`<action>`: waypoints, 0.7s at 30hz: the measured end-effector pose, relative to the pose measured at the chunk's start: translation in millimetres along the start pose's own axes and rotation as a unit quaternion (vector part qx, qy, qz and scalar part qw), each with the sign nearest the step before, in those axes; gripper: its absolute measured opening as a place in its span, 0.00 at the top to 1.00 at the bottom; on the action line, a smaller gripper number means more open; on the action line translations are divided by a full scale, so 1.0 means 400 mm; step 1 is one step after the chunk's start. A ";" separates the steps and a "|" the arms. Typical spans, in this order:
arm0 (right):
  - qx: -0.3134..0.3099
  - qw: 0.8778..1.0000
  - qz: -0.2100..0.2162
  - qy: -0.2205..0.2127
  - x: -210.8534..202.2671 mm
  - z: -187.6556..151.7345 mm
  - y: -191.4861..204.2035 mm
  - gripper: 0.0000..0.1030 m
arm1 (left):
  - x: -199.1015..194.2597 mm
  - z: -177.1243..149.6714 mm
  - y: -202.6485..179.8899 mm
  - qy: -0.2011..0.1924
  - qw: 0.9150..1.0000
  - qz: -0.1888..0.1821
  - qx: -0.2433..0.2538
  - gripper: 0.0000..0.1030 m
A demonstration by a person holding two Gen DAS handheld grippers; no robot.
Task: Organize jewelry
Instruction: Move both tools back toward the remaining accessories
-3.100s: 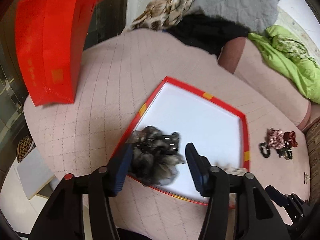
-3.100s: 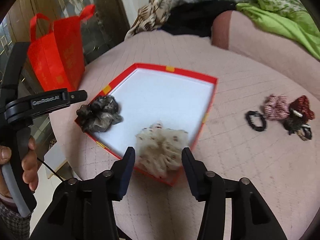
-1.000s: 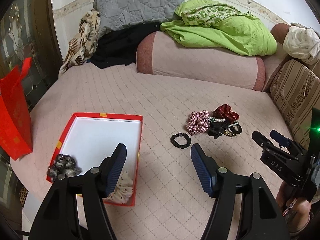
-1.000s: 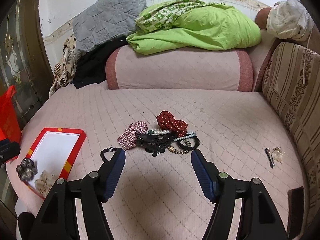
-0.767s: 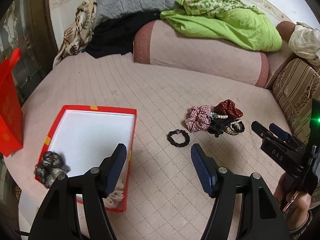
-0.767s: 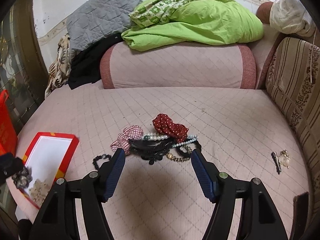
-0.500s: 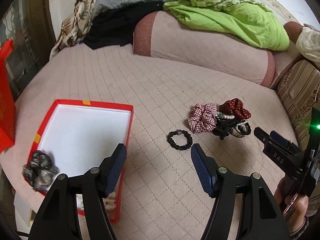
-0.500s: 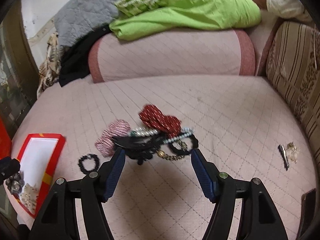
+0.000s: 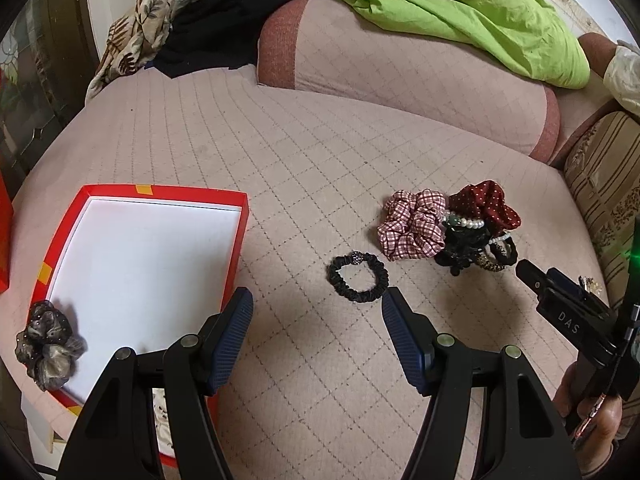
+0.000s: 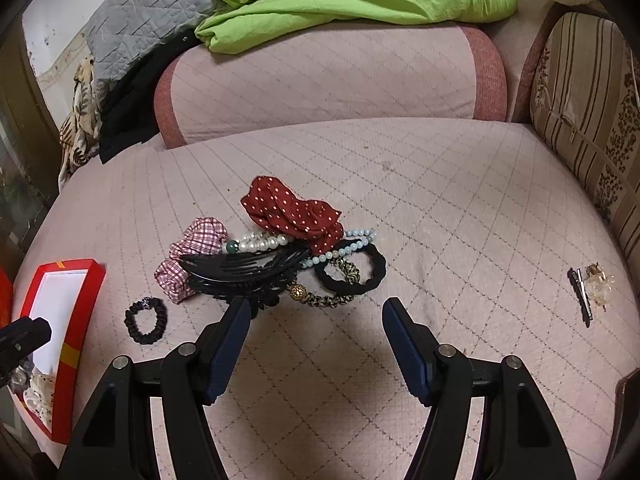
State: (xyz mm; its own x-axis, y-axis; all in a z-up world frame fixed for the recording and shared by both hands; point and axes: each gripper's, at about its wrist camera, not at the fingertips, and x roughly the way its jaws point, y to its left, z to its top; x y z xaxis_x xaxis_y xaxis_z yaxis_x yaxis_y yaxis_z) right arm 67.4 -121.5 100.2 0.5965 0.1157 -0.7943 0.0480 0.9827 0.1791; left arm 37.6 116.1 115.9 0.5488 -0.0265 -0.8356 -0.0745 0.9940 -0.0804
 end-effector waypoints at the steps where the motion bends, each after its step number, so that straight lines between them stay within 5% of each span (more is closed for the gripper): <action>1: 0.001 1.000 -0.001 0.001 0.004 -0.002 -0.002 0.29 | 0.005 0.001 0.004 0.001 1.000 0.000 -0.003 0.36; 21: 0.075 0.997 0.036 -0.003 0.039 0.026 -0.125 0.29 | 0.137 0.117 0.035 0.022 0.999 -0.022 -0.034 0.36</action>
State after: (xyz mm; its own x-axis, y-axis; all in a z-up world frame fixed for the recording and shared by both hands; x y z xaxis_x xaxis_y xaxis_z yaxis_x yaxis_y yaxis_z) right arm 82.6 -170.5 85.0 0.6077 0.1830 -0.7728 0.1236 0.9394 0.3196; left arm 105.8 133.6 94.3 0.5156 -0.0752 -0.8535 -0.1095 0.9822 -0.1527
